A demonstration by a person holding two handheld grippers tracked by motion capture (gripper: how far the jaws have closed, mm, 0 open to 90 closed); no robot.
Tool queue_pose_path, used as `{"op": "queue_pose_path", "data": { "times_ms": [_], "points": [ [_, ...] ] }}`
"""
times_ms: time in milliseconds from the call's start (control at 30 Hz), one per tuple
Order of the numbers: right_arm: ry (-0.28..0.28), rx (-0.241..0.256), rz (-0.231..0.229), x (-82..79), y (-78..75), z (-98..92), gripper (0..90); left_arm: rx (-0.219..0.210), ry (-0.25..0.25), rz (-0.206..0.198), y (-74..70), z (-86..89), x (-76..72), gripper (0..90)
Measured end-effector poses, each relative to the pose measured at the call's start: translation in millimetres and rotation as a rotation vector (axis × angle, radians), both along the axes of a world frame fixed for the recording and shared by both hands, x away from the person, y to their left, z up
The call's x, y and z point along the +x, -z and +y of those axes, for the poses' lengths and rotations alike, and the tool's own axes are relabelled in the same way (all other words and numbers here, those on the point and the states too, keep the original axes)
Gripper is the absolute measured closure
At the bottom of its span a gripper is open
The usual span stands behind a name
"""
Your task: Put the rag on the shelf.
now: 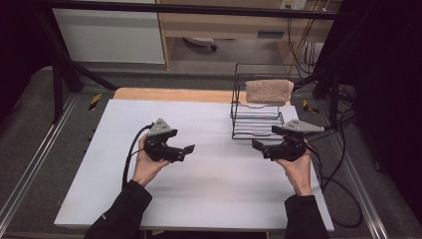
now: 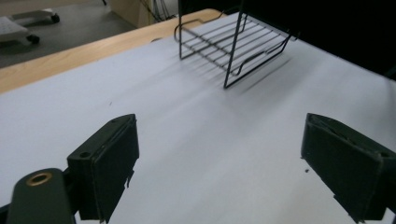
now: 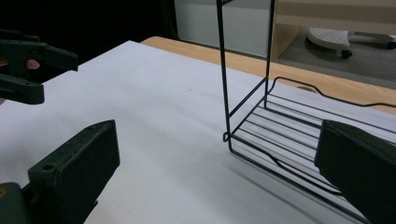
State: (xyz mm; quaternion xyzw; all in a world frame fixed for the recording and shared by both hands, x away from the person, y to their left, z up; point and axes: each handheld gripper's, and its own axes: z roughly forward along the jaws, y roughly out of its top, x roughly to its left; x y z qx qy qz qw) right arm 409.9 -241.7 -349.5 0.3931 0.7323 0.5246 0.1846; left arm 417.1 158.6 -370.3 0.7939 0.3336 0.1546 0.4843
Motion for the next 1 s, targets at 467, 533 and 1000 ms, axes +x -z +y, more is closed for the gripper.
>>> {"op": "queue_pose_path", "data": {
  "times_ms": [467,533,1000],
  "points": [
    [-0.043,-0.038,0.088,-10.0,51.2,-0.5,0.5,0.059,-0.074,0.062,47.0,58.7,-23.7,11.3],
    [-0.046,-0.043,0.094,-12.8,55.5,-1.5,0.5,0.063,-0.084,0.069,50.5,66.0,-26.1,11.3],
    [-0.076,-0.055,0.126,-31.7,90.2,-17.6,0.5,0.115,-0.125,0.090,69.2,107.8,-47.9,11.2]
  ]
}}
